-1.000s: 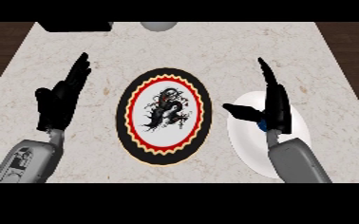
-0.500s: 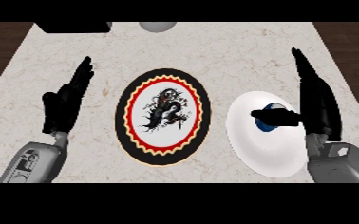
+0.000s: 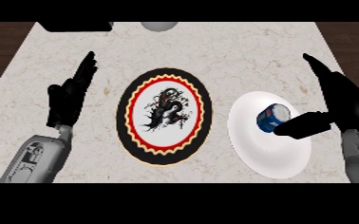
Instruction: Pick the can from the plate and place it in the plate
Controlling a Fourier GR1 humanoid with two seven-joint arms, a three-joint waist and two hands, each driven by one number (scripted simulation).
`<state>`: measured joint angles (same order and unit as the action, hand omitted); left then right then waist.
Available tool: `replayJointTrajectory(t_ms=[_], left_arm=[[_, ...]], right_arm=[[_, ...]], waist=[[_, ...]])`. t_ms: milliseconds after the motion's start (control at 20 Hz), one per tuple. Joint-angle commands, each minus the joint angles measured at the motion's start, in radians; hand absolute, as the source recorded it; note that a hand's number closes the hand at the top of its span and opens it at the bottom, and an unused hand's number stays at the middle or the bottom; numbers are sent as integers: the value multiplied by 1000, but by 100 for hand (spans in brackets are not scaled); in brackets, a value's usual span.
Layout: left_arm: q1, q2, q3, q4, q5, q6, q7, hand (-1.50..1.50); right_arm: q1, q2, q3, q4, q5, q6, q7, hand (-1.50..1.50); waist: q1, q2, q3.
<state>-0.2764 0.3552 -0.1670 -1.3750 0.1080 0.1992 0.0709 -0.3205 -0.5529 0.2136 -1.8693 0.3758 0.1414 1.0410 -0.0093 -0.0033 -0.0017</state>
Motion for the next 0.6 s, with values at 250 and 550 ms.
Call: replayJointTrajectory(t_ms=[250, 550], left_arm=[[-17, -38, 28, 49, -34, -35, -30, 0], [10, -31, 52, 27, -19, -65, -27, 0]], right_arm=[[-17, 28, -43, 104, -33, 107, 44, -150], [38, 43, 7, 186, -27, 149, 5, -150]], waist=[[10, 5, 1], [12, 5, 1]])
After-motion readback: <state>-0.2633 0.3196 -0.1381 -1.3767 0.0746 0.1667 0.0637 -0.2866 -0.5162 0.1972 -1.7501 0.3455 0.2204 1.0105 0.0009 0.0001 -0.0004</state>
